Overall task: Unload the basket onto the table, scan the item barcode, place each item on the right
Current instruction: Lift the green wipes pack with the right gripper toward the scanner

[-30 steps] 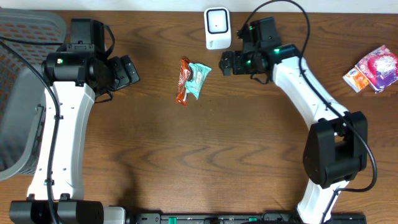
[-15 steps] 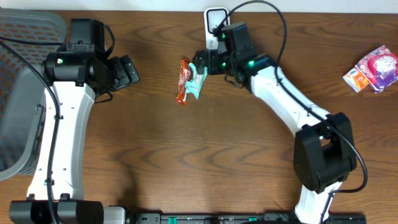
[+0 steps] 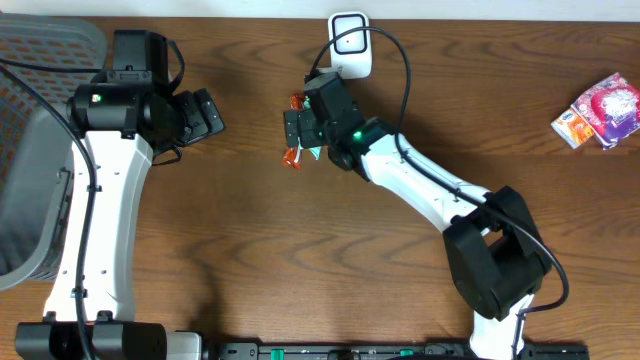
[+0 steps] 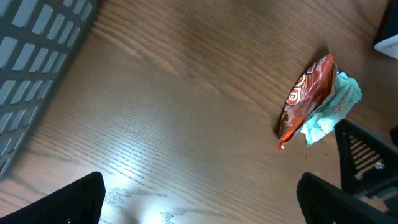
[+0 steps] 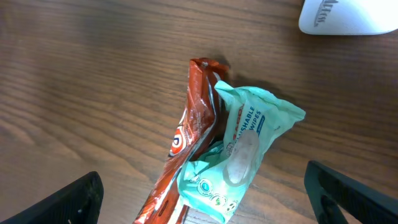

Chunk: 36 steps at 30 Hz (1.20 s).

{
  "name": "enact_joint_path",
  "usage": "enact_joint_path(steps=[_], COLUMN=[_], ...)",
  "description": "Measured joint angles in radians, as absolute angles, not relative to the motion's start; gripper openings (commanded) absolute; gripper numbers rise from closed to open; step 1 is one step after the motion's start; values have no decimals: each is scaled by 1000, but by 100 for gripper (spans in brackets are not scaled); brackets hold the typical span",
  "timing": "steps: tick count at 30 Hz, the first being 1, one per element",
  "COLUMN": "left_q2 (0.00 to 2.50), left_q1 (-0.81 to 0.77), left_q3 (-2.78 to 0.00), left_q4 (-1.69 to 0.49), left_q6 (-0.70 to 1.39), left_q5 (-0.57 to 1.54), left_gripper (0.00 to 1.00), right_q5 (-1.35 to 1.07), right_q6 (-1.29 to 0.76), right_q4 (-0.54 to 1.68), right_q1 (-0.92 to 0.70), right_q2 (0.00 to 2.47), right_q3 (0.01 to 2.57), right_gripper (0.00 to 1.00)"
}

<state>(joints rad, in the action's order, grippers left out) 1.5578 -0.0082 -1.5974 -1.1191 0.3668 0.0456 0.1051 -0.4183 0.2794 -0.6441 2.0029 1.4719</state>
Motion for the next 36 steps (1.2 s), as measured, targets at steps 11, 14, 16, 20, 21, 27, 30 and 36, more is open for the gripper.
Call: enact_joint_path(steps=[11, 14, 16, 20, 21, 27, 30, 36], left_q2=[1558, 1558, 1558, 1558, 1558, 1558, 1558, 1558], left_q1=[-8, -9, -8, -9, -8, -8, -9, -9], left_q3=[-1597, -1597, -1597, -1598, -1597, -1597, -1597, -1597], left_q4=[-1119, -1119, -1119, -1119, -1119, -1119, -1119, -1119], left_q6=[367, 367, 367, 367, 367, 367, 367, 367], left_q5=[46, 46, 46, 46, 46, 46, 46, 46], left_gripper=[98, 98, 98, 98, 98, 98, 98, 98], right_q5=[185, 190, 192, 196, 200, 214, 218, 222], right_q6=[-469, -471, -471, -491, -499, -524, -531, -534], right_q4=[278, 278, 277, 270, 268, 219, 193, 188], right_q1=[-643, -641, -641, -641, -641, -641, -641, -641], right_q2=[2051, 2051, 2051, 2053, 2055, 2096, 2132, 2162], right_q3=[1470, 1470, 1470, 1470, 1470, 1470, 1470, 1468], right_gripper=[64, 62, 61, 54, 54, 57, 57, 54])
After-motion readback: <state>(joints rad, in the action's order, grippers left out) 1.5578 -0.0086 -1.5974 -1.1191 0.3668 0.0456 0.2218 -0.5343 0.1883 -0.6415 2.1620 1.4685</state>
